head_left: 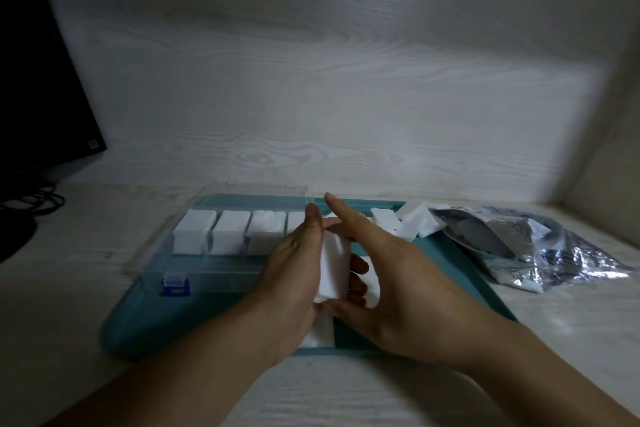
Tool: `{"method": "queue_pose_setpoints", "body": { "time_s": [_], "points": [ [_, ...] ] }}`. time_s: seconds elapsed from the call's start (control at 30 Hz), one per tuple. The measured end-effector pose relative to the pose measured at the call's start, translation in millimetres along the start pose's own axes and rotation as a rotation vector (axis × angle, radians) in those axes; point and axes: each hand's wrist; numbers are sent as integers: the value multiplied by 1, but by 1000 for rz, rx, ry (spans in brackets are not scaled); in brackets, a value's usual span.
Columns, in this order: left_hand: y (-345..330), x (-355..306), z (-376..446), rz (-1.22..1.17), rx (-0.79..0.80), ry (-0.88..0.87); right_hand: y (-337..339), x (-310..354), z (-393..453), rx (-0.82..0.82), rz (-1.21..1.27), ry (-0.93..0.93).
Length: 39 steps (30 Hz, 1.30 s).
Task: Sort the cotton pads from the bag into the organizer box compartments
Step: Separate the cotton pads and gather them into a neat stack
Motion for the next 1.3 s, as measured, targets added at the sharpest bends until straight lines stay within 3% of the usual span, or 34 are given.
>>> {"method": "queue_pose_setpoints", "body": {
  "time_s": [0.27,0.5,0.63,0.7,0.8,0.9,0.97,1.3],
  "points": [
    [1,2,0,20,36,4,-6,1,1,-45,52,27],
    [3,5,0,120,95,-45,-3,0,-2,-61,109,-57],
    [8,-1,3,43,65,-56,13,-17,-1,-271,367,-124],
    [10,-8,5,-33,24,-41,16,-32,-1,-370,306,-236],
    [11,-14,8,-90,6,-4,12,-41,-1,-211,59,-394],
    [9,-17,9,-85,-21,49,-1,-42,-2,99,-72,-392],
    [8,-18,10,-91,-35,59,-5,-40,1,206,-108,-400],
    [12,-12,13,-92,-15,26,-7,-50,1,18,-158,-365]
  ]
}}
Point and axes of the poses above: each hand's wrist, its own z-axis towards the middle knuckle, its own y-axis out of the back of the hand, x = y × z, and after that the axes turned 8 degrees about y, right-handed
